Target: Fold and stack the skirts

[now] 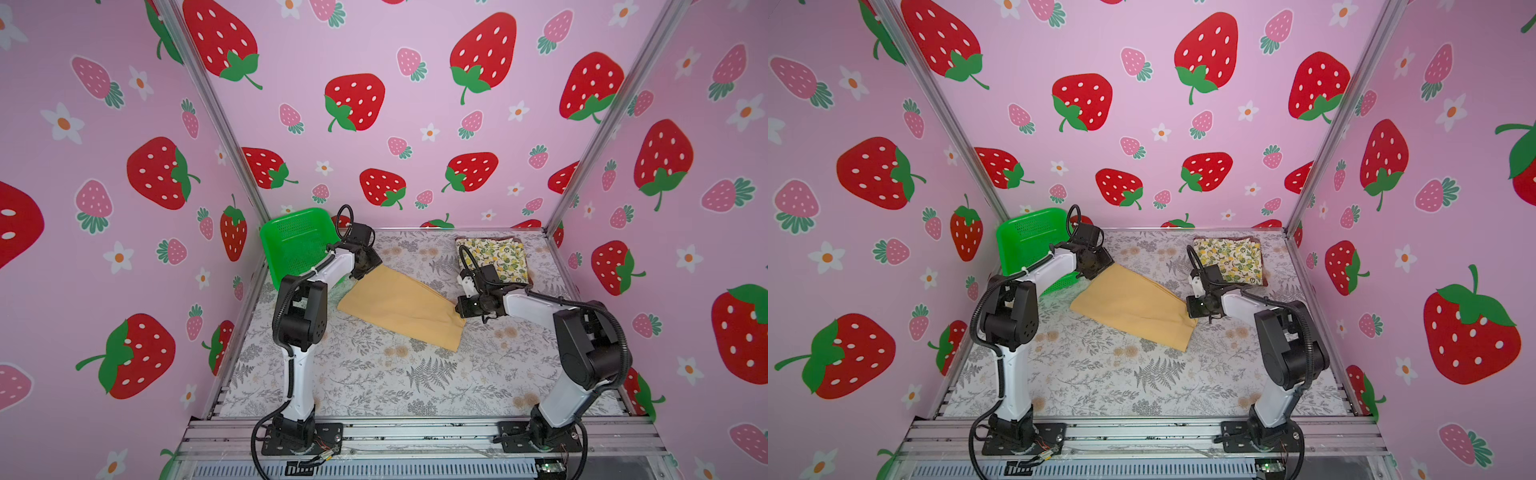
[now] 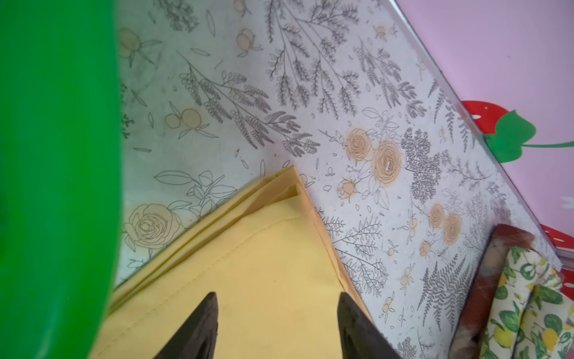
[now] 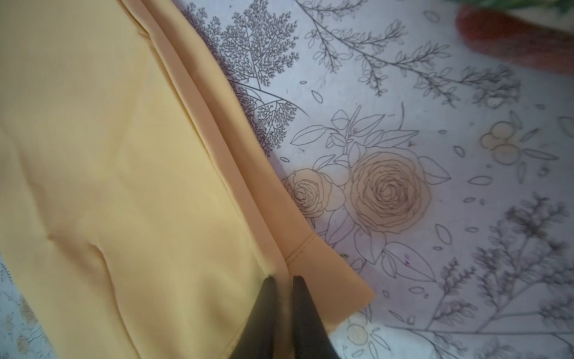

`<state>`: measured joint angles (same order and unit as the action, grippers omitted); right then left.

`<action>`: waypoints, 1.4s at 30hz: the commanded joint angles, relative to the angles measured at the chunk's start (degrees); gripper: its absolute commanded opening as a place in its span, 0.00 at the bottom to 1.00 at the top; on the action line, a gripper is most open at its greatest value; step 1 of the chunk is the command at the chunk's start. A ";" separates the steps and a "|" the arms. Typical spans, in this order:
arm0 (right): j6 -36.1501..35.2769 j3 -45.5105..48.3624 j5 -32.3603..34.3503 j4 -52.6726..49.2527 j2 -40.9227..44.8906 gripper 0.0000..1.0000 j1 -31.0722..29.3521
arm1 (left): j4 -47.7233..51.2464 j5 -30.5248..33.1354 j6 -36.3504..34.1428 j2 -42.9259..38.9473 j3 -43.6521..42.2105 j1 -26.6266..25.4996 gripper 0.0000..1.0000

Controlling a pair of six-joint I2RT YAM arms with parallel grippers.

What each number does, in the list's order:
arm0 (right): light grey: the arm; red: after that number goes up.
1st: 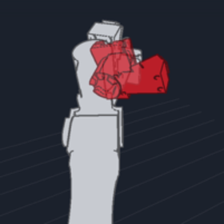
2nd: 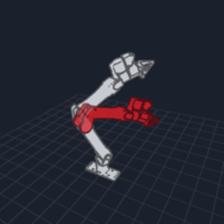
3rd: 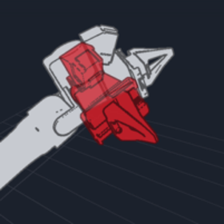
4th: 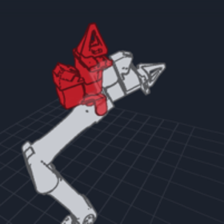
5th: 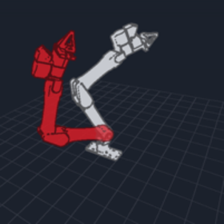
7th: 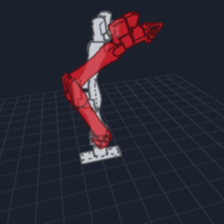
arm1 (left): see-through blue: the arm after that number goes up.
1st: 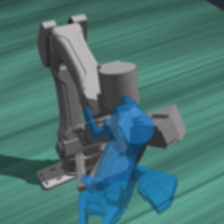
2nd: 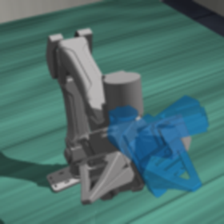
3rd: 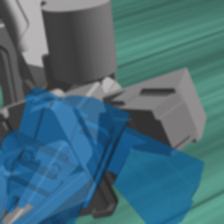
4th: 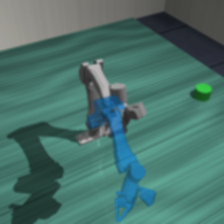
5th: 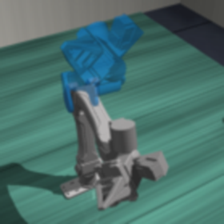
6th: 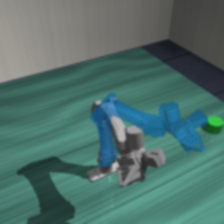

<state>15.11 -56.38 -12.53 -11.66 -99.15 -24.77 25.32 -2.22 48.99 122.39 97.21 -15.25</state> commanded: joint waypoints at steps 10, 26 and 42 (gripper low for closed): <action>-1.03 -5.84 6.82 -0.03 4.74 0.46 0.65 | -8.79 -7.92 1.97 -11.17 -8.75 -0.74 0.85; 7.77 13.56 -2.36 3.94 20.17 0.80 -5.79 | -16.96 -8.79 -1.34 -20.49 -29.91 -2.13 0.99; 7.56 8.04 -0.76 8.56 5.13 0.82 -5.48 | -22.38 -4.37 1.17 -20.96 -40.97 -1.63 1.00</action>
<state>22.65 -46.17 -14.61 -4.69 -92.60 -30.48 4.89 -9.21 48.69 102.78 58.72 -17.08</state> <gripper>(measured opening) 0.817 0.995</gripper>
